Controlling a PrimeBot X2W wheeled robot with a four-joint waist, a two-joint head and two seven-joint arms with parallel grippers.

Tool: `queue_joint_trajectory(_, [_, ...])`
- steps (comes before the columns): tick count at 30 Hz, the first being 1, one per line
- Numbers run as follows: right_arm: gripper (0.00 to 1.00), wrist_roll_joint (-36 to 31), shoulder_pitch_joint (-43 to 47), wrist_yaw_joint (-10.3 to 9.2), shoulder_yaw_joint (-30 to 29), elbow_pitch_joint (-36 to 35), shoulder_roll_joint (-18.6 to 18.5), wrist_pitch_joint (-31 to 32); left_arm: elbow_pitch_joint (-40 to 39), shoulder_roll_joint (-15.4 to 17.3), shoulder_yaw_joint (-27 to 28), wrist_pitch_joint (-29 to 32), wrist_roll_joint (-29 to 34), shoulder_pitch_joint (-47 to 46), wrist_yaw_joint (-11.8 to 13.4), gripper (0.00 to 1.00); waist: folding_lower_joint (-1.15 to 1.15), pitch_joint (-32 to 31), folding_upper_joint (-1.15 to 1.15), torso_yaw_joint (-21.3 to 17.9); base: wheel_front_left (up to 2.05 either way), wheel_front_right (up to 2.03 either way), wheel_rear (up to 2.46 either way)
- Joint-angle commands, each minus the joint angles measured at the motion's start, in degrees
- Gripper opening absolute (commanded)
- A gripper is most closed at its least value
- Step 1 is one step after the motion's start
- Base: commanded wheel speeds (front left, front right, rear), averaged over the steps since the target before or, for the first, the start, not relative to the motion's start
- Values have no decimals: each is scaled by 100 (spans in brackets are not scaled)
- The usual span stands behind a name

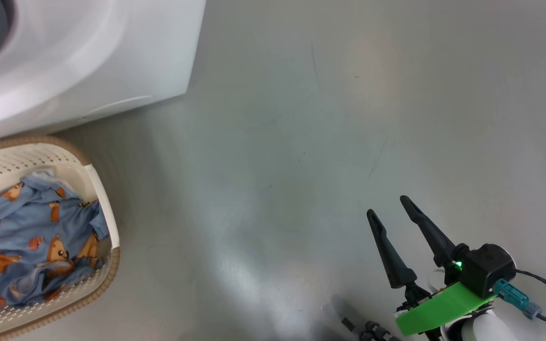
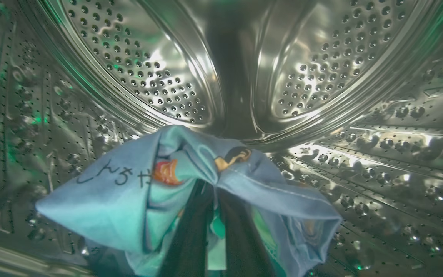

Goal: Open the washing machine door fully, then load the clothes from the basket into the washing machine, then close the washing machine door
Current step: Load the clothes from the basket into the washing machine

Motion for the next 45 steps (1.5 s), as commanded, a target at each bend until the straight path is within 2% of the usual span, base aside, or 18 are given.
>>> queue_joint_trajectory(1, [100,112,211,9,120,-88,-54,-28,-62,285,-33,15,114,-114,62,37,0,-42,0,-8,0,0,0])
queue_joint_trajectory(2, [100,113,215,9,119,-78,-49,-28,36,273,-59,61,129,-165,95,91,0,-62,0,-6,0,0,0])
queue_joint_trajectory(3, [100,114,213,9,121,-73,-44,-28,134,256,-79,117,136,-205,129,100,0,-83,0,0,0,0,0])
queue_joint_trajectory(11, [100,129,194,9,83,-33,-23,-28,581,72,-133,622,78,-145,381,100,0,-306,0,136,0,0,0])
queue_joint_trajectory(25, [100,120,98,9,21,68,-34,-28,655,-484,78,30,-317,431,623,100,0,-858,0,589,0,0,0])
queue_joint_trajectory(34, [100,92,86,9,-53,78,-38,-28,461,-907,210,-106,-542,1120,494,100,0,-1372,0,948,0,0,0])
queue_joint_trajectory(45, [100,0,96,9,-81,98,-41,-28,-438,-1372,227,-110,-514,2395,202,100,0,-2097,0,1394,0,0,0])
